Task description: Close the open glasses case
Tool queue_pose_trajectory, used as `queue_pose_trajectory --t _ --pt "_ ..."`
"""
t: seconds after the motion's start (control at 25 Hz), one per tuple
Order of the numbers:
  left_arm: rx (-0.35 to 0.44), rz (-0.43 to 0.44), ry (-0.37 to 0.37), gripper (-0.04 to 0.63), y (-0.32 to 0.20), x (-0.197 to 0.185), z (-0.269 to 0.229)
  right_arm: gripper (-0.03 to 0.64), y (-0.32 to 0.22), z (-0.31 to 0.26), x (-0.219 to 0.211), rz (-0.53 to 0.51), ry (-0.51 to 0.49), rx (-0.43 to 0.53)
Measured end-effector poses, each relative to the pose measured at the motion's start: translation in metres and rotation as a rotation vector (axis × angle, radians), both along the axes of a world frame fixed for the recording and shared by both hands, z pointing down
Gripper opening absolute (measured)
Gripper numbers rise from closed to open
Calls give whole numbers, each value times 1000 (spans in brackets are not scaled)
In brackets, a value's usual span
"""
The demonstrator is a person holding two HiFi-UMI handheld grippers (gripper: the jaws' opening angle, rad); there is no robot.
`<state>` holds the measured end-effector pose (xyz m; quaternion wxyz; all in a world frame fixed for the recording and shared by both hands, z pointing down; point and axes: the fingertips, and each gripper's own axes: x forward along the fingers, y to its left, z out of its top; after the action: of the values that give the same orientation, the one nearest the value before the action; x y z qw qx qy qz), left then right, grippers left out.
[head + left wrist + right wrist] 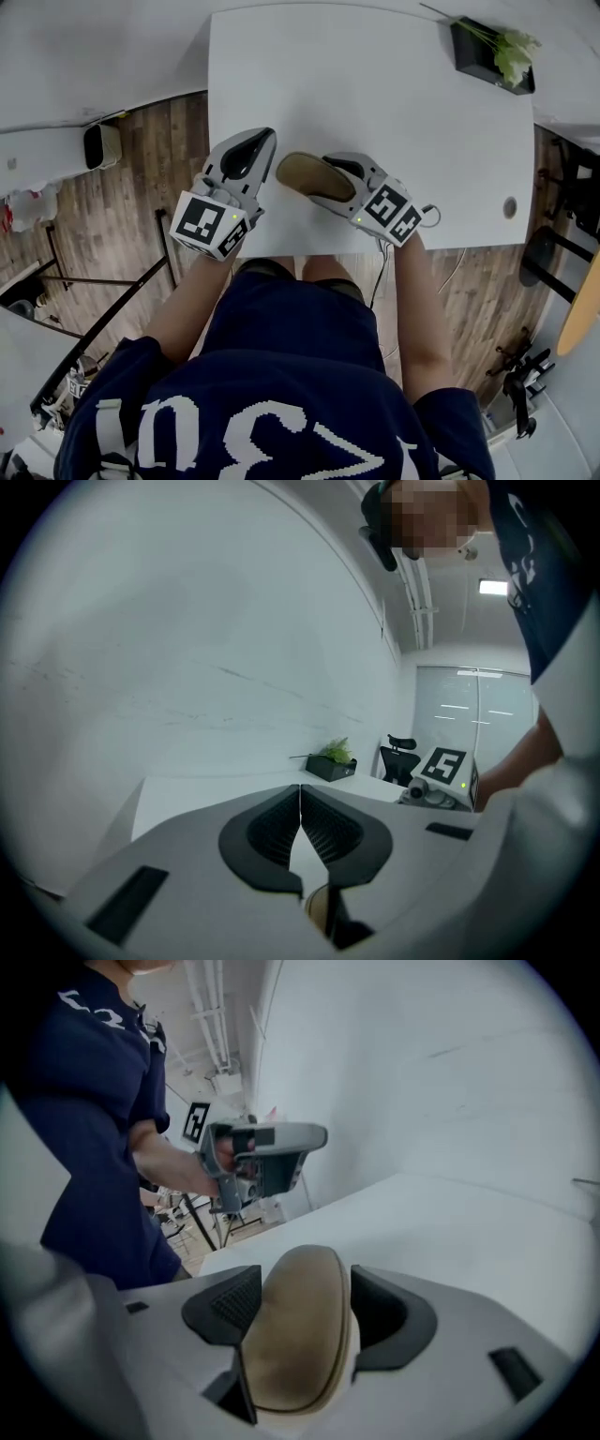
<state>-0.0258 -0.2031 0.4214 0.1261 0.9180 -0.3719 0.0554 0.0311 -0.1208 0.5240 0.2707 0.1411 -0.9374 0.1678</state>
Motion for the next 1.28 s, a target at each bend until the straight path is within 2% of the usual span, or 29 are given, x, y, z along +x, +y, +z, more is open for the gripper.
queue_pose_trajectory --t 0.12,0.28,0.36,0.52,0.68,0.84,0.96,1.28 --pt "-13 71 -35 15 11 21 14 281 -1 -17 29 174 -15 40" --pt "-46 126 -94 14 29 46 37 260 32 -16 69 364 56 96" --pt "-60 162 -102 14 40 60 44 181 55 2 83 442 125 48" --pt "-78 201 -155 14 57 78 62 196 87 38 76 540 181 -104" --pt "-85 170 -252 14 66 76 88 185 86 47 59 630 174 -140" --pt "-6 165 -276 14 68 77 88 83 82 49 60 670 197 -123" --pt "12 169 -284 14 69 78 88 31 84 49 62 631 196 -107" --pt "9 200 -293 14 70 79 91 23 85 46 70 569 183 -84"
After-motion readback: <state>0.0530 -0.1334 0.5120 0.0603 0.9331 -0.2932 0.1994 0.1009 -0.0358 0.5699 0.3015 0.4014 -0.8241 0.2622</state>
